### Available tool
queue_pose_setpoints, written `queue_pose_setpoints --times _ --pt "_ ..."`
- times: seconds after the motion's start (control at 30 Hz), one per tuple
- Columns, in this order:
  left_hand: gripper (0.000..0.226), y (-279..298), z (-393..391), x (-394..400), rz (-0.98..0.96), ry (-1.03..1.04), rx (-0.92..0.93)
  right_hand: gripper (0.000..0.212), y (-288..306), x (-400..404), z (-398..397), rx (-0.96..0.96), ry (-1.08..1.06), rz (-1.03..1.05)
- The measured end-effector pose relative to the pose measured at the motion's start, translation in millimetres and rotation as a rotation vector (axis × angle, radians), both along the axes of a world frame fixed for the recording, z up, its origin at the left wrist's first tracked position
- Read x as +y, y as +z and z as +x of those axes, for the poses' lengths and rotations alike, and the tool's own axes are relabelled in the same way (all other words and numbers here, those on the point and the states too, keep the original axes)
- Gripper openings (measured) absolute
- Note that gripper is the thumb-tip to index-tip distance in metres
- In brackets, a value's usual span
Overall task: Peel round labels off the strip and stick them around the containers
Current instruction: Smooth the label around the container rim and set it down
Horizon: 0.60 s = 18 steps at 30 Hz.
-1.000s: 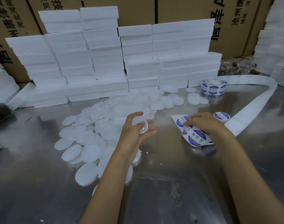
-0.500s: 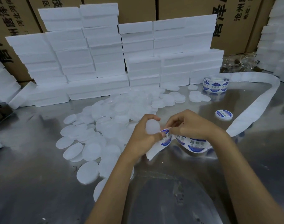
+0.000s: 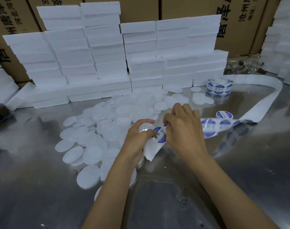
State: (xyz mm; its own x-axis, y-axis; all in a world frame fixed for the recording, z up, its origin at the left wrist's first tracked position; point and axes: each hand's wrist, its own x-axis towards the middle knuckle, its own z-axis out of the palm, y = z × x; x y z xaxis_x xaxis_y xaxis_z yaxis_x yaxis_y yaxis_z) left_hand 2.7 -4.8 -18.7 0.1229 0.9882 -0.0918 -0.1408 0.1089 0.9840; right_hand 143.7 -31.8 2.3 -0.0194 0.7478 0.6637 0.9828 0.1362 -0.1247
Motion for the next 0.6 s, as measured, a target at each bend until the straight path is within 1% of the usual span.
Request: queue_pose_setpoints --times 0.07,0.1,0.13,0.2,0.23,0.3,0.43,0.5,0.6 --pt "0.033 1 -1 -1 -0.013 -0.037 0.006 0.015 -2 0 1 -0.039 -0.026 0.002" --pt "0.033 2 -1 -1 -0.019 -0.057 0.002 0.015 -4 1 1 -0.026 -0.016 -0.019" --pt "0.033 2 -2 -1 -0.025 -0.072 -0.011 0.016 -6 1 0 0.014 0.008 -0.060" --pt "0.033 1 -2 0 -0.037 -0.084 -0.047 0.017 -9 0 -2 0.180 0.064 -0.170" --pt "0.034 1 -3 1 -0.041 -0.085 -0.058 0.016 -11 -1 -3 0.255 0.084 -0.190" --pt "0.033 -1 -4 3 -0.044 -0.086 -0.072 0.016 -15 -4 -3 0.328 0.114 -0.187" --pt "0.032 -3 -3 5 -0.073 -0.106 -0.077 0.023 -24 -10 0 0.326 0.103 -0.158" --pt "0.030 -2 -2 4 -0.080 -0.123 -0.076 0.021 -27 -13 2 0.328 0.084 -0.148" --pt "0.022 0 1 2 -0.066 -0.118 -0.075 0.014 -28 -17 3 0.370 0.078 -0.137"
